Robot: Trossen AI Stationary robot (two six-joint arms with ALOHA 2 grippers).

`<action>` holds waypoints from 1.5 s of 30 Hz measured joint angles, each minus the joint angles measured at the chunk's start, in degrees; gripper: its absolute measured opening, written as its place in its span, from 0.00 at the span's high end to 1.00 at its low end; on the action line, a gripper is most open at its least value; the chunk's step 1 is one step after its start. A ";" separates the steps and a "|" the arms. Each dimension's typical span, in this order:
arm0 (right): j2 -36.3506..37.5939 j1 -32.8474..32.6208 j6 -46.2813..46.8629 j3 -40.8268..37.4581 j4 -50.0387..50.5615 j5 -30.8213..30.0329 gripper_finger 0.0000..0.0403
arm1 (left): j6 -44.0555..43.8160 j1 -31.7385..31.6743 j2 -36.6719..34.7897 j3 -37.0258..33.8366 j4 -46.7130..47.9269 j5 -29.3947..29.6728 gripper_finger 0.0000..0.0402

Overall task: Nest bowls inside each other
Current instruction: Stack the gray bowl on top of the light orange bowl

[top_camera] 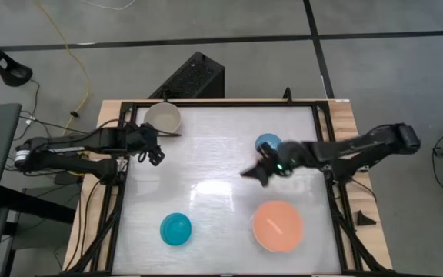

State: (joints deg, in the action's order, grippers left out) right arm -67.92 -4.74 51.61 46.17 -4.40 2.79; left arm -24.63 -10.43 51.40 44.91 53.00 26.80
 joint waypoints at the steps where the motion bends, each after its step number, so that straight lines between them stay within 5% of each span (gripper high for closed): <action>1: -1.70 2.29 -2.99 1.69 -0.32 0.48 0.93 | -0.04 -0.01 0.45 0.00 0.09 -0.01 0.36; 6: -12.85 11.73 -13.40 12.96 -0.16 1.75 0.93 | -0.10 -0.01 1.15 0.00 0.20 -0.03 0.36; 13: -31.98 20.05 -14.79 33.35 -0.32 1.72 0.92 | -1.37 0.00 1.11 0.00 1.04 -0.75 0.36; 26: -61.29 24.52 -13.21 70.50 9.34 4.77 0.86 | -11.80 6.03 -0.21 -3.82 3.58 -1.09 0.36; 33: -73.95 25.27 -16.15 88.76 20.16 2.98 0.72 | -18.96 11.55 -1.42 -6.47 4.80 -1.06 0.36; 45: -76.58 26.74 -15.52 86.38 21.39 -3.22 0.37 | -23.15 15.33 -1.68 -6.86 4.99 -1.02 0.36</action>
State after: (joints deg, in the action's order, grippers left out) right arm -144.50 22.00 36.09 132.55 16.99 -0.43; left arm -47.78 4.91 49.71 38.04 57.99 25.78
